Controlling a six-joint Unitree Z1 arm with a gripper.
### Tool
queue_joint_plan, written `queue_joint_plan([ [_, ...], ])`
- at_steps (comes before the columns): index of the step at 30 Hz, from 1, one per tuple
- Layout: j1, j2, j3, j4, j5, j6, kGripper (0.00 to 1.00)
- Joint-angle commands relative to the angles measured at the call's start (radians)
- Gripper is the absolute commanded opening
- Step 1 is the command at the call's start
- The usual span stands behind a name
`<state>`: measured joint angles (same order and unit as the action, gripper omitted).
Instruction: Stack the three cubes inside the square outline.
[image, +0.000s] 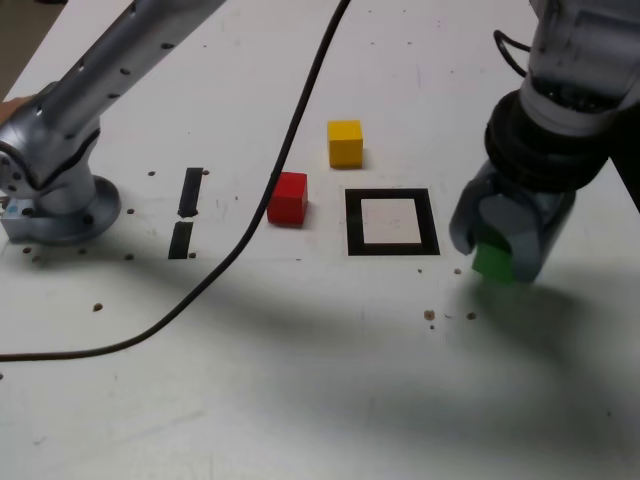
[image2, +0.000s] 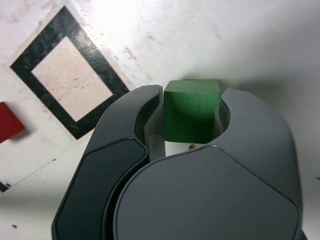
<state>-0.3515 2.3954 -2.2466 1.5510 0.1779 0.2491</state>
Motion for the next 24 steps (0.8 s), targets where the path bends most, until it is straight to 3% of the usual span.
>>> queue_joint_plan([
  [1, -0.002, 0.007, 0.003, 0.011, 0.002, -0.001, 0.52],
  [4, -0.003, 0.01, -0.003, 0.013, 0.002, -0.001, 0.82],
  [7, -0.003, 0.006, -0.011, 0.013, 0.003, -0.001, 0.96],
  [15, -0.009, -0.107, 0.05, 0.055, 0.022, -0.042, 1.0],
  [20, 0.02, -0.322, 0.324, 0.085, -0.003, -0.197, 1.0],
  [24, 0.06, -0.519, 0.589, 0.049, -0.031, -0.327, 0.99],
])
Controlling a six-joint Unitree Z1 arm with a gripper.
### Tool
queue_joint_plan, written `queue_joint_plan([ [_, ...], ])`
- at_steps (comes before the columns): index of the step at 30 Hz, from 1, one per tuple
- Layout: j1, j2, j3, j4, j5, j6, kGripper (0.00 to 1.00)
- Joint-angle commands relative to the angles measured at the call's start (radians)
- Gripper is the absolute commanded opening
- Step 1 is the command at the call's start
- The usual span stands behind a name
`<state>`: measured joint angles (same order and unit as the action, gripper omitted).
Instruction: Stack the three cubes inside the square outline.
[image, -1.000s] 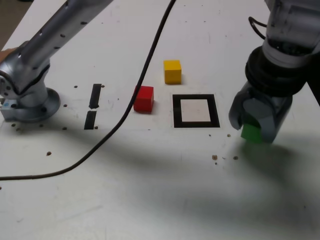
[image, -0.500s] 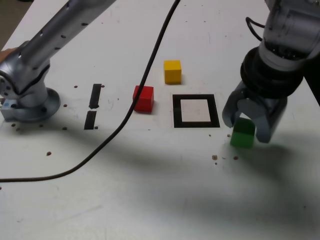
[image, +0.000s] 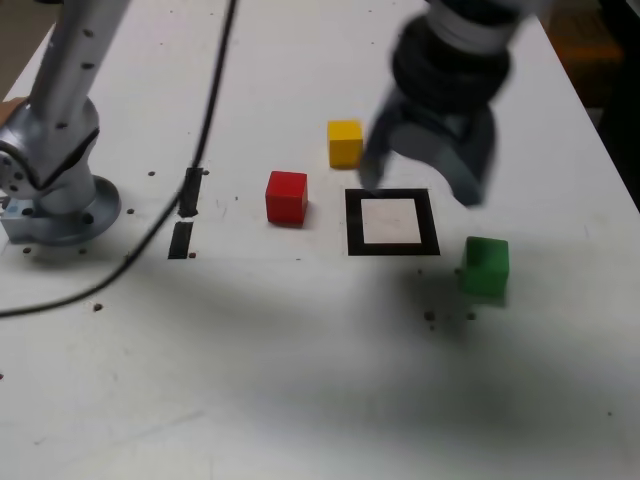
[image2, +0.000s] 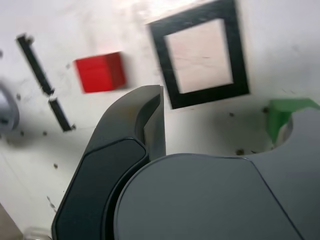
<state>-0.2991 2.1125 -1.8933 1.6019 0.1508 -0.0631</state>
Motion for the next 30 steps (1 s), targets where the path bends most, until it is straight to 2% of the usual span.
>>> queue_joint_plan([
  [1, 0.024, -0.299, 0.324, -0.033, -0.015, -0.046, 0.99],
  [4, 0.061, -0.403, 0.492, -0.13, -0.042, -0.086, 0.99],
  [7, 0.097, -0.458, 0.609, -0.198, -0.058, -0.106, 0.99],
  [14, 0.194, -0.553, 0.802, -0.24, -0.064, -0.091, 1.0],
  [20, 0.222, -0.555, 0.901, -0.348, -0.111, -0.07, 1.0],
  [24, 0.232, -0.527, 0.92, -0.388, -0.105, -0.051, 0.99],
  [30, 0.236, -0.446, 0.908, -0.404, -0.099, -0.026, 0.99],
])
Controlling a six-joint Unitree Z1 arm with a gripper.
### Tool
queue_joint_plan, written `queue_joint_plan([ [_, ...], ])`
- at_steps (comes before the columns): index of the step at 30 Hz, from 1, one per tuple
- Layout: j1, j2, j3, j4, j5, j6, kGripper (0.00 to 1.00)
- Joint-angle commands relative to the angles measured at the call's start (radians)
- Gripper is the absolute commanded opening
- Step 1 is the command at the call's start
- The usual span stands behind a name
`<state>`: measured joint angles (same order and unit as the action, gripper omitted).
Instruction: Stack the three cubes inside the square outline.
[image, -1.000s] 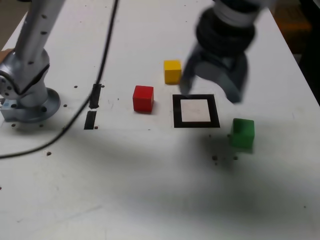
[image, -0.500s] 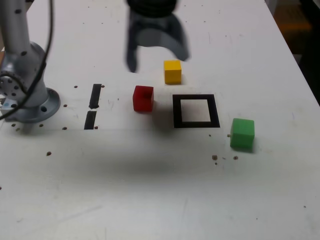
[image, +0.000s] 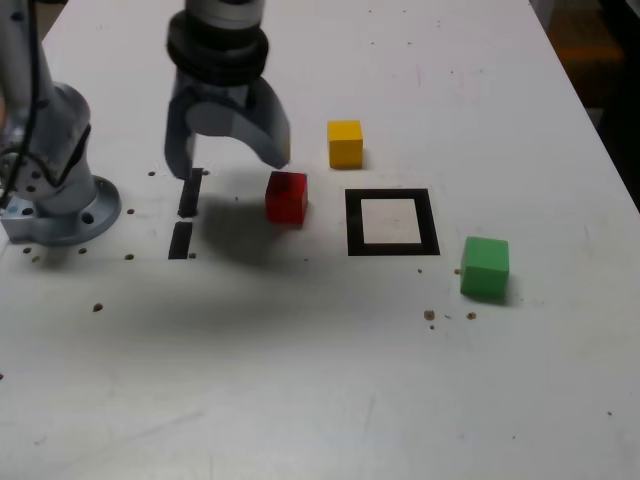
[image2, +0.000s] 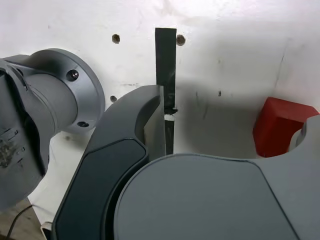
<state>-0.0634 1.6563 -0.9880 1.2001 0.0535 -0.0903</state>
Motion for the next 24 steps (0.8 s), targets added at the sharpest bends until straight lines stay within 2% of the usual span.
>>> queue_joint_plan([
  [1, 0.0, 0.02, -0.001, -0.01, -0.005, 0.003, 0.99],
  [7, -0.01, 0.039, -0.043, -0.067, -0.001, 0.014, 0.97],
  [13, -0.026, 0.094, -0.071, -0.094, -0.017, 0.033, 0.92],
  [18, -0.03, 0.142, -0.081, -0.111, -0.03, 0.044, 0.82],
  [24, -0.03, 0.153, -0.064, -0.17, -0.042, 0.053, 0.61],
])
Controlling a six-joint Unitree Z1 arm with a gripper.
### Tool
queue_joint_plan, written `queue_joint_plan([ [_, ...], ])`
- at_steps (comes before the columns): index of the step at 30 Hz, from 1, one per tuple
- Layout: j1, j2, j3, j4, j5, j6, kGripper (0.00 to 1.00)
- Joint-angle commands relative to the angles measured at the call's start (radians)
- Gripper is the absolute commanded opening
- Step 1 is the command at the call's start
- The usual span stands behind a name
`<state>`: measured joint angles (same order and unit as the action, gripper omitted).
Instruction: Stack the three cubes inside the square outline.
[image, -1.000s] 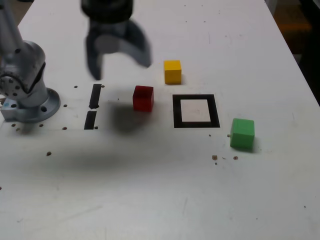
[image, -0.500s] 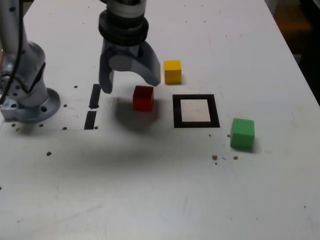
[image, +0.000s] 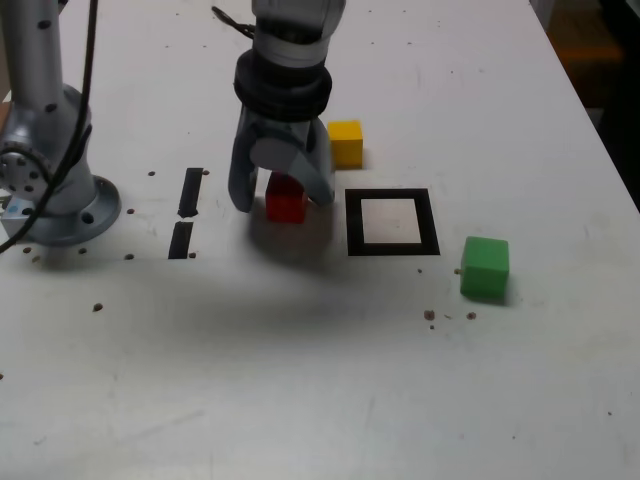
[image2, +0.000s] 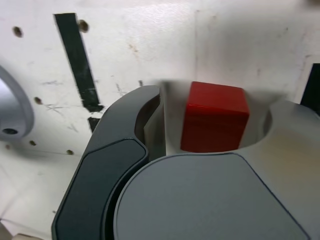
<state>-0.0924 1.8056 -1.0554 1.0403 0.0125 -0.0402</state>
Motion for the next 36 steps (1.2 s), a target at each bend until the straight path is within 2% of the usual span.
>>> queue_joint_plan([
  [1, -0.001, 0.004, 0.007, -0.025, -0.001, 0.005, 0.56],
  [3, 0.0, 0.004, 0.012, -0.045, 0.001, 0.006, 0.46],
  [5, 0.001, 0.0, 0.016, -0.065, 0.009, 0.004, 0.28],
  [7, 0.002, -0.002, 0.015, -0.065, 0.012, 0.0, 0.21],
  [12, 0.002, -0.013, -0.001, -0.046, 0.026, -0.004, 0.12],
  [18, -0.014, -0.039, -0.132, 0.061, 0.039, -0.008, 0.1],
  [22, -0.057, -0.015, -0.252, 0.112, 0.041, -0.036, 0.1],
  [28, -0.092, 0.08, -0.357, 0.112, 0.04, -0.076, 0.1],
  [36, -0.089, 0.153, -0.363, 0.09, 0.039, -0.076, 0.1],
])
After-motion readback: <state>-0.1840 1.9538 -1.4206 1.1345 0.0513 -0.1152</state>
